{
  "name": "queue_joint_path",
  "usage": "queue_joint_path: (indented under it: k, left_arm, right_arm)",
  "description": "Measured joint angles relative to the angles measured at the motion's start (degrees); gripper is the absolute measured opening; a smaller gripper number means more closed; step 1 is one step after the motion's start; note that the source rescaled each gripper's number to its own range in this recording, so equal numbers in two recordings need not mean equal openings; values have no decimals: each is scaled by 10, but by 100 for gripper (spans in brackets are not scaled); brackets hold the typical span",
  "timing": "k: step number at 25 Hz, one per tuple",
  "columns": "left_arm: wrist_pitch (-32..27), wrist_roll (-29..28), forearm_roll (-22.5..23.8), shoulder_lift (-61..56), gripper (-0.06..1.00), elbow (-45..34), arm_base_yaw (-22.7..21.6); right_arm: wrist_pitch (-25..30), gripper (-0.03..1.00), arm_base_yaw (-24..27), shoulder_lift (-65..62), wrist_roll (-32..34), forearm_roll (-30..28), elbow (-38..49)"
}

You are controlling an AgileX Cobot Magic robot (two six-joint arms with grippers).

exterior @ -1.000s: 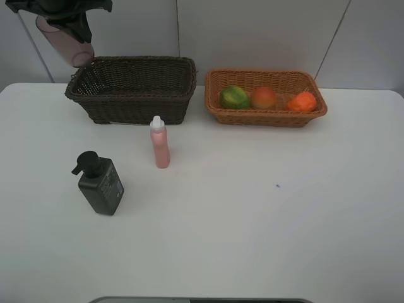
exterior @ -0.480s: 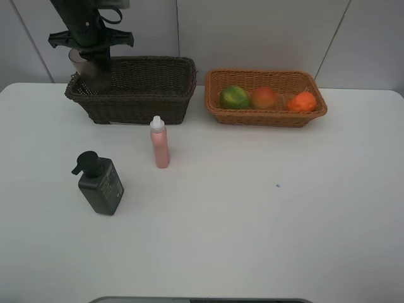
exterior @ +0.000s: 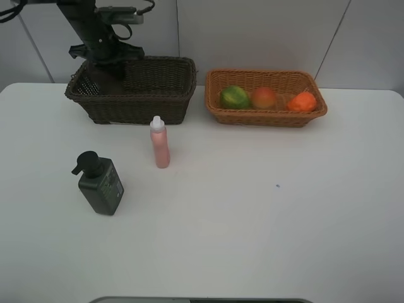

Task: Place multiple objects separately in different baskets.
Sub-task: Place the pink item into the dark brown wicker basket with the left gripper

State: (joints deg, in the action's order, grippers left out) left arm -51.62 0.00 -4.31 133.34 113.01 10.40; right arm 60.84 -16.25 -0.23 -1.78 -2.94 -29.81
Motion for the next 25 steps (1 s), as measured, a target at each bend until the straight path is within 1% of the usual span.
queue_joint_path:
  k: [5, 13, 15, 17, 21, 22, 23, 25]
  left_arm:
    - [-3, 17, -5, 24, 0, 11, 0]
    - [-2, 18, 1, 27, 0, 14, 0]
    - [-2, 18, 1, 27, 4, 14, 0]
    - [-2, 18, 2, 27, 19, 14, 0]
    - [-2, 19, 8, 27, 74, 14, 0]
    - [-2, 19, 10, 27, 85, 15, 0]
    - [-2, 19, 10, 27, 92, 15, 0]
    - [-1, 19, 10, 27, 98, 15, 0]
  right_arm:
    - [0, 97, 0, 0, 0, 0, 0]
    - [0, 97, 0, 0, 0, 0, 0]
    - [0, 97, 0, 0, 0, 0, 0]
    - [0, 97, 0, 0, 0, 0, 0]
    - [0, 97, 0, 0, 0, 0, 0]
    - [0, 97, 0, 0, 0, 0, 0]
    - [0, 97, 0, 0, 0, 0, 0]
    - [0, 97, 0, 0, 0, 0, 0]
